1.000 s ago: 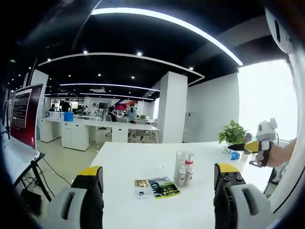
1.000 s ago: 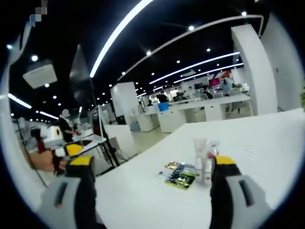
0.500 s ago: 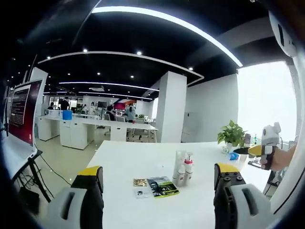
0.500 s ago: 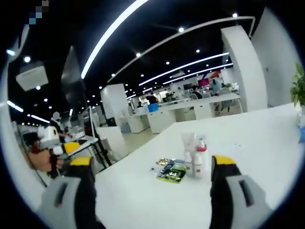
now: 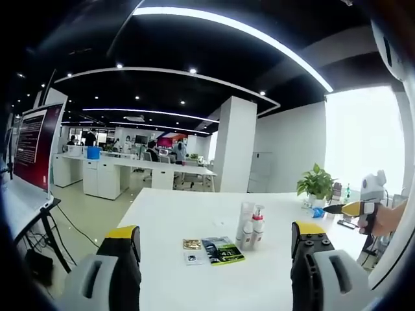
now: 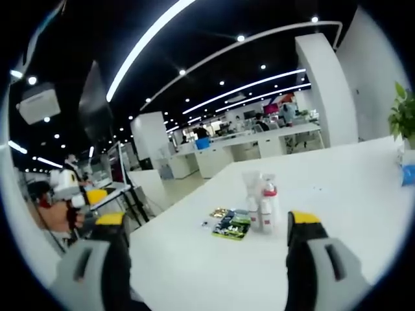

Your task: Arrange the skincare products in the storage area until every visible bottle or jar stands upright without overlapping.

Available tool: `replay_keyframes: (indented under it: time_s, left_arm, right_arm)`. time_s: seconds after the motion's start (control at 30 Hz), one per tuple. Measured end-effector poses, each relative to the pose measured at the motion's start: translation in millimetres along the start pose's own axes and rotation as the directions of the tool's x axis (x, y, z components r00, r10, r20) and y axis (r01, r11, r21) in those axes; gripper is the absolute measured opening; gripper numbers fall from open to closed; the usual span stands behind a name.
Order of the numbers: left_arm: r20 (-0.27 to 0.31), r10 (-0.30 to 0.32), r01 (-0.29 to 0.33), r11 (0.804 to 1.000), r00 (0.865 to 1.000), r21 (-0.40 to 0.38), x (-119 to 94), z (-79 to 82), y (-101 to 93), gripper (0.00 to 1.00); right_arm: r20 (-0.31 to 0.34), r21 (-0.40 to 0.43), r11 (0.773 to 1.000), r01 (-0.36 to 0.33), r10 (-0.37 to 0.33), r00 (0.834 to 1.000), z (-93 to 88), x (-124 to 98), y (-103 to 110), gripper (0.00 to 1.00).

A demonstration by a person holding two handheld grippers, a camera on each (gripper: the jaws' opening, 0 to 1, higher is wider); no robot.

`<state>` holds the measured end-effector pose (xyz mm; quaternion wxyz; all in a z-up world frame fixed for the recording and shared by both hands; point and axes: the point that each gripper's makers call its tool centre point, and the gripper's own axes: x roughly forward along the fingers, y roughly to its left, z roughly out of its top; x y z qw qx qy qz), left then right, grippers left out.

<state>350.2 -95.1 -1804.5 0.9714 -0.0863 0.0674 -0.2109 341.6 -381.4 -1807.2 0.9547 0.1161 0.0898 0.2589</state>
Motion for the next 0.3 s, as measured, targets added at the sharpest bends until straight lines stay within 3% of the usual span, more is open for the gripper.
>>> replay_keyframes:
  time_s: [0.3]
  left_arm:
    - [-0.025, -0.002, 0.002, 1.000, 1.000, -0.003, -3.8, -10.4, -3.4, 1.00]
  right_arm:
    - [-0.020, 0.016, 1.000, 0.017, -0.016, 1.000, -10.4, -8.1, -1.7, 0.99]
